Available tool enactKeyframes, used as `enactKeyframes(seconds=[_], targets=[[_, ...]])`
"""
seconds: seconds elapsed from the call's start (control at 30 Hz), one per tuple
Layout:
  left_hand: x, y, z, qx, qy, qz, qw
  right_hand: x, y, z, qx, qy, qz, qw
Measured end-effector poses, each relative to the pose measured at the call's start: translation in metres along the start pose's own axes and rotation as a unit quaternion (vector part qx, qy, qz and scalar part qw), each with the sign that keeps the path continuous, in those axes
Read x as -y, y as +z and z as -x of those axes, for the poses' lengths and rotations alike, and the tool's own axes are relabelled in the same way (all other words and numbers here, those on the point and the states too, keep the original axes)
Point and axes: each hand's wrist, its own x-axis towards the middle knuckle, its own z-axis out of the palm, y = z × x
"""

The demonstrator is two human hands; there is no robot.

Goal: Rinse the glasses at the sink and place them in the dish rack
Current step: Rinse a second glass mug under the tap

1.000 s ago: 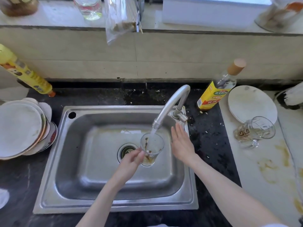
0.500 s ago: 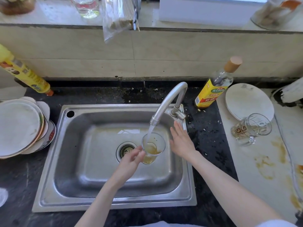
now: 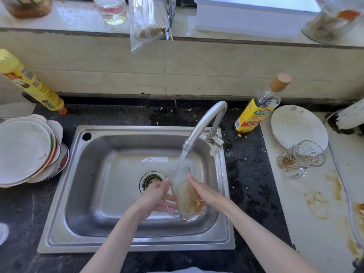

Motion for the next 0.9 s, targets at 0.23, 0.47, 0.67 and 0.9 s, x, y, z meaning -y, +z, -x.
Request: enactKeyframes(seconds=[0.23, 0.47, 0.67, 0.9], targets=[[0.008, 0.003, -0.001, 0.019, -0.06, 0.056, 0.996, 0.002, 0.001, 0.003, -0.003, 0.06, 0.072, 0.996], [0.011, 0.003, 0.0, 0.039, -0.061, 0.061, 0.996, 0.008, -0.005, 0.004, 0.026, 0.087, 0.12, 0.989], [0.013, -0.006, -0.002, 0.04, 0.007, -0.025, 0.999, -0.005, -0.008, 0.005, 0.046, 0.04, 0.031, 0.998], [0.012, -0.008, 0.003, 0.003, 0.15, -0.049, 0.988, 0.004, -0.01, 0.013, 0.019, -0.062, 0.027, 0.998]])
